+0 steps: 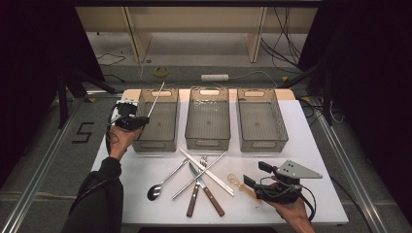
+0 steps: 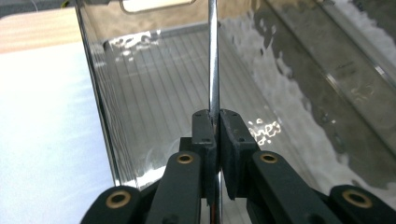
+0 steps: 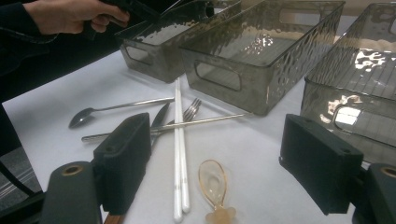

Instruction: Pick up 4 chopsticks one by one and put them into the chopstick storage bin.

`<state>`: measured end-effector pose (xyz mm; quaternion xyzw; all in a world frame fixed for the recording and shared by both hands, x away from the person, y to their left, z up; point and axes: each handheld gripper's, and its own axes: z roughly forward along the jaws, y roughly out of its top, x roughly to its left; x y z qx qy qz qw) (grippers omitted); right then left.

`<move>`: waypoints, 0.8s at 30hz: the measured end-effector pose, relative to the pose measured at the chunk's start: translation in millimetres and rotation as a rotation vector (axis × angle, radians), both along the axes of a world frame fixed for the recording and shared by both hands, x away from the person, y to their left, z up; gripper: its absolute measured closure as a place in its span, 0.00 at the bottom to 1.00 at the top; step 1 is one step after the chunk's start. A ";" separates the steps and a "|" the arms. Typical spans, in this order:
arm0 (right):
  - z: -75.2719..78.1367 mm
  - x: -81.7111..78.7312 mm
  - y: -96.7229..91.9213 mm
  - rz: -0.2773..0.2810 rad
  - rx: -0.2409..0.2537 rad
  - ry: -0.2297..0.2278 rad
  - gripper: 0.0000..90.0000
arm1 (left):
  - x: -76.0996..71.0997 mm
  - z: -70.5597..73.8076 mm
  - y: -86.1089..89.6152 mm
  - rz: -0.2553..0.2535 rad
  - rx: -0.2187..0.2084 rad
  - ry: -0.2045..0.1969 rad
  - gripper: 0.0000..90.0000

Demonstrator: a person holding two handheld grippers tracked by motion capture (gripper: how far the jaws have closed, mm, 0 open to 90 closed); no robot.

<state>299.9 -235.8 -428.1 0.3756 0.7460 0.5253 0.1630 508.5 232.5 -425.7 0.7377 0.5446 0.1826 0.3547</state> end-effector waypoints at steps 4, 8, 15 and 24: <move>-0.1 0.1 0.3 0.002 -0.001 0.002 0.29 | 2.5 -5.1 1.9 0.020 -0.004 0.019 0.93; 0.0 0.1 -0.1 0.001 0.001 0.003 0.29 | 1.2 -4.2 3.2 0.034 -0.029 0.016 0.80; 0.4 -0.2 -0.2 0.001 0.003 0.001 0.29 | -12.0 6.2 -1.1 -0.012 -0.069 0.009 0.57; 1.4 -1.6 0.4 0.005 0.001 -0.006 0.29 | -39.7 25.7 -13.5 -0.104 -0.086 -0.005 0.37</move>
